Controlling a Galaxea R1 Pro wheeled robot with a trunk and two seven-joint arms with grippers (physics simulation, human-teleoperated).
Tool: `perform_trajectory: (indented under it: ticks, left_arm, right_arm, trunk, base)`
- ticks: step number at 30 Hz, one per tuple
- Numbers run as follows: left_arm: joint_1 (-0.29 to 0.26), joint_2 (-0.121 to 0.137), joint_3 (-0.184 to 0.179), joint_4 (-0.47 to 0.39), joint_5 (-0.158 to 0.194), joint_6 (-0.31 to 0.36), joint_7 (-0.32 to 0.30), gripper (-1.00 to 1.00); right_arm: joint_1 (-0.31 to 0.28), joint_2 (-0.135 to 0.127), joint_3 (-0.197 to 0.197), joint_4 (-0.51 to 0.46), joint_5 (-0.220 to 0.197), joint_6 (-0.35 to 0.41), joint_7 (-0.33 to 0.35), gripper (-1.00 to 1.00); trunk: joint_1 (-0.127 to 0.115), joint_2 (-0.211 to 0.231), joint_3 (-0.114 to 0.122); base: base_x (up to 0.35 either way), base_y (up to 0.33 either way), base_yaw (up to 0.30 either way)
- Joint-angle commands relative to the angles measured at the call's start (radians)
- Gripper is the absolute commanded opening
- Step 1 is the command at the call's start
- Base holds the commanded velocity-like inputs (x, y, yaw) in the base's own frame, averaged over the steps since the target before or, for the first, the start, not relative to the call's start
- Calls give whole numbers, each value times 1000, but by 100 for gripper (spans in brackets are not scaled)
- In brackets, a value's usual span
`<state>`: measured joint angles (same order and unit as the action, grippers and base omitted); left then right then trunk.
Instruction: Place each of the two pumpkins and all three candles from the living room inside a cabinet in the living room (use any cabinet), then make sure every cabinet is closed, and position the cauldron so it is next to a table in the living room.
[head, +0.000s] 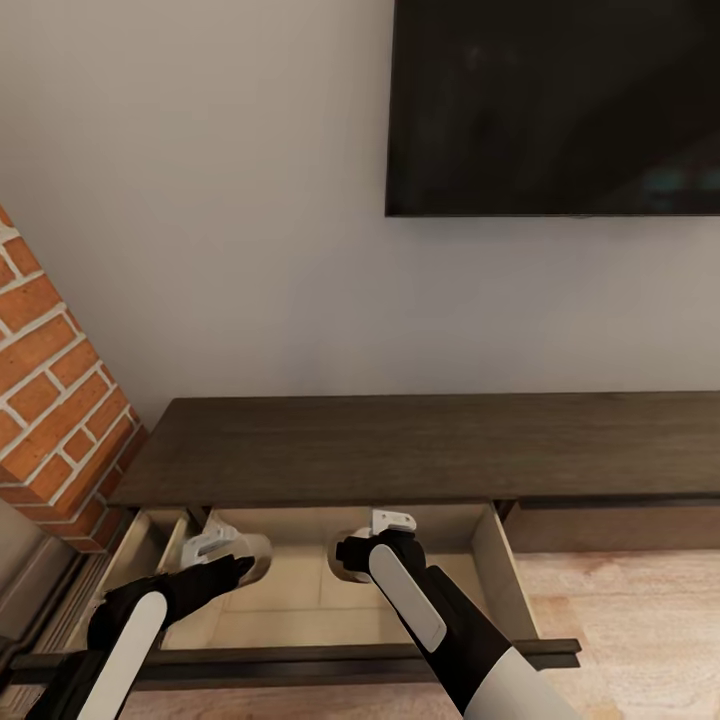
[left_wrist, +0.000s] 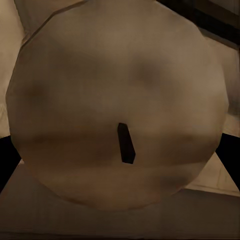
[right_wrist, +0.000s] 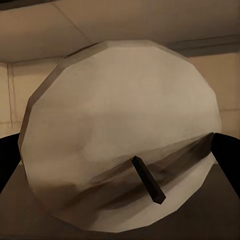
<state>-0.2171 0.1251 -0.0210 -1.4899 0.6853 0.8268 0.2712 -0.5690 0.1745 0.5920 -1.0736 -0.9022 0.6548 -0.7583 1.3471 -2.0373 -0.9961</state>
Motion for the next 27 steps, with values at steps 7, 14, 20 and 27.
perform_trajectory:
  ticks: [7,14,20,27]
  left_arm:
    - [-1,-34,-56,2,-2,0,140,-100]
    - [-1,-42,-59,2,-3,-4,164,-100]
    - [-1,-43,-59,2,-3,-7,166,-100]
    - [-1,-43,-59,2,-3,-8,165,-100]
  right_arm:
    - [-3,0,1,1,-6,2,-12,-100]
    - [-3,0,1,1,-2,0,-49,-100]
    - [-3,0,1,2,-4,2,-79,-100]
    - [-3,0,0,3,-4,3,-81,-100]
  trunk:
    - [27,-50,-23]
    - [34,-64,-29]
    - [42,-78,-35]
    - [69,-127,-57]
  base:
    - [0,0,0]
    - [0,0,0]
    - [0,0,0]
    - [0,0,0]
